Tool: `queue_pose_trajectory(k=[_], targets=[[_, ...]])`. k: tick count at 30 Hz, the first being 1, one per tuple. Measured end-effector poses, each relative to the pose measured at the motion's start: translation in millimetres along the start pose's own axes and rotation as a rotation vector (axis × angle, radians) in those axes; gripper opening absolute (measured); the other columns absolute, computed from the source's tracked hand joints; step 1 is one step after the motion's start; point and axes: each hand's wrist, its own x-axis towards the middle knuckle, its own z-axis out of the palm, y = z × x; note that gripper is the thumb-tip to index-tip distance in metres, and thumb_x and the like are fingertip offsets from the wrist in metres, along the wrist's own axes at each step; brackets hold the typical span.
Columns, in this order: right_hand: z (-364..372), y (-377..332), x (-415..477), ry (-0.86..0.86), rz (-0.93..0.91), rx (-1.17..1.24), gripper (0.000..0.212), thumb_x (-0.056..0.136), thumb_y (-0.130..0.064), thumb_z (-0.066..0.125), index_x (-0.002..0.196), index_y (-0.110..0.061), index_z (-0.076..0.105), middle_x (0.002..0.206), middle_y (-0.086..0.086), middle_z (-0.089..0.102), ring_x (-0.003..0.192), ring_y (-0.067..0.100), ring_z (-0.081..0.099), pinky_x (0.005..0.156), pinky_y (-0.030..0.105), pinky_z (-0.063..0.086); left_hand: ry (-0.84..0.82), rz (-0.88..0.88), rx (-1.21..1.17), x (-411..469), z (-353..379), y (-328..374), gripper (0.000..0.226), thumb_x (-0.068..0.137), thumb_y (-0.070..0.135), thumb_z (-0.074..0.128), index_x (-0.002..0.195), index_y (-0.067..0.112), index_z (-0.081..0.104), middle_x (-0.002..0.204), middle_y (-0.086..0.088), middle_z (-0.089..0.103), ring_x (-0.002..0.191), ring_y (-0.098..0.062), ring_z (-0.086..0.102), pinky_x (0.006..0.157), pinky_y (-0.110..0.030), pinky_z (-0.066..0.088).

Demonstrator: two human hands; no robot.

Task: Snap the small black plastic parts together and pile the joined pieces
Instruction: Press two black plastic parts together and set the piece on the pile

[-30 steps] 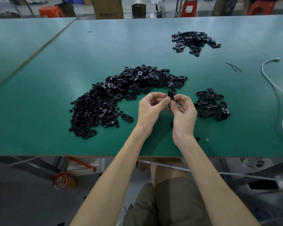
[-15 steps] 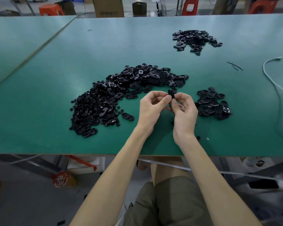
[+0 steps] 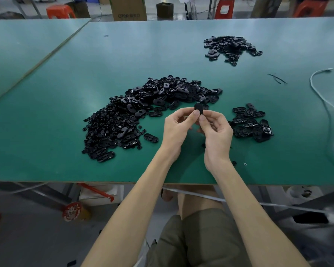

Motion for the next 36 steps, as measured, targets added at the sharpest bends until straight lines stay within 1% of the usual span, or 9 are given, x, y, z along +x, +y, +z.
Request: queue_pose_trajectory(k=[6,10,14,18,22,26,29,31,36], targets=[[-0.1,-1.1,-1.0,0.022,-0.022,-0.007,0.017,0.101,-0.007,0.065,0.1,-0.021,0.074,0.09,-0.007,0.075,0.083,0.01,0.066,0.072,0.023,0.052,-0.009,-0.045,-0.033,-0.4,1.3,3.5,0.017,0.094,0.016,0.075,0.105,0.003,0.073,0.072,0.009,0.067,0.065,-0.007,0.057,0.067,-0.022,0.046],[-0.3,-0.1,0.8,0.043,-0.037,-0.025,0.018,0.104,-0.009,0.061,0.1,-0.018,0.076,0.086,-0.013,0.073,0.078,0.005,0.061,0.068,0.02,0.05,-0.045,-0.052,0.016,-2.3,1.7,4.5,0.005,0.095,0.019,0.072,0.096,0.014,0.071,0.063,0.015,0.059,0.062,-0.006,0.05,0.062,-0.018,0.046],[-0.7,1.8,2.2,0.064,-0.03,-0.03,0.018,0.105,-0.012,0.06,0.097,-0.019,0.076,0.083,-0.013,0.072,0.073,0.006,0.058,0.068,0.023,0.05,-0.062,-0.023,0.048,-3.2,2.9,4.5,0.003,0.096,0.016,0.071,0.092,0.015,0.071,0.065,0.015,0.061,0.062,-0.005,0.052,0.061,-0.016,0.046],[-0.9,4.2,3.2,0.088,0.016,-0.019,0.015,0.105,-0.02,0.061,0.102,-0.015,0.074,0.079,-0.012,0.071,0.068,0.005,0.059,0.069,0.024,0.052,-0.07,-0.026,0.063,-3.5,3.5,5.0,0.01,0.096,0.018,0.072,0.096,0.008,0.072,0.065,0.009,0.062,0.062,-0.009,0.054,0.062,-0.017,0.047],[0.6,5.0,3.1,0.091,0.027,0.007,0.007,0.102,-0.013,0.065,0.106,-0.014,0.071,0.091,-0.006,0.074,0.084,0.008,0.067,0.073,0.026,0.055,-0.038,-0.042,0.046,-2.4,4.0,4.7,0.019,0.097,0.017,0.07,0.101,-0.001,0.073,0.069,-0.001,0.063,0.063,-0.015,0.056,0.063,-0.02,0.049],[-0.5,4.5,3.4,0.135,-0.008,0.016,0.002,0.1,-0.014,0.068,0.101,-0.014,0.07,0.09,-0.002,0.073,0.083,0.011,0.067,0.072,0.026,0.053,-0.058,-0.032,0.071,-2.3,3.8,3.9,0.014,0.098,0.017,0.069,0.099,0.005,0.074,0.071,-0.006,0.064,0.06,-0.011,0.057,0.064,-0.019,0.049],[-1.5,4.6,3.2,0.137,-0.053,0.008,0.006,0.101,-0.018,0.069,0.098,-0.017,0.073,0.086,-0.007,0.074,0.08,0.009,0.067,0.073,0.026,0.053,-0.089,-0.031,0.084,-2.0,3.3,3.3,0.014,0.099,0.017,0.067,0.1,0.006,0.075,0.066,0.0,0.065,0.06,-0.011,0.06,0.066,-0.02,0.051],[-2.6,5.0,3.5,0.15,-0.047,0.018,0.01,0.101,-0.022,0.068,0.099,-0.017,0.076,0.089,-0.004,0.075,0.081,0.012,0.066,0.074,0.029,0.052,-0.121,-0.036,0.087,-2.4,3.6,3.8,0.013,0.099,0.018,0.067,0.099,0.008,0.076,0.064,0.003,0.067,0.061,-0.012,0.062,0.066,-0.021,0.052],[-4.3,5.5,4.0,0.162,-0.051,0.013,0.017,0.103,-0.029,0.065,0.098,-0.018,0.078,0.086,-0.008,0.074,0.076,0.007,0.062,0.07,0.03,0.052,-0.19,-0.048,0.079,-2.9,3.7,5.1,0.011,0.096,0.015,0.071,0.1,0.007,0.078,0.07,0.0,0.073,0.063,-0.016,0.065,0.068,-0.024,0.056]])
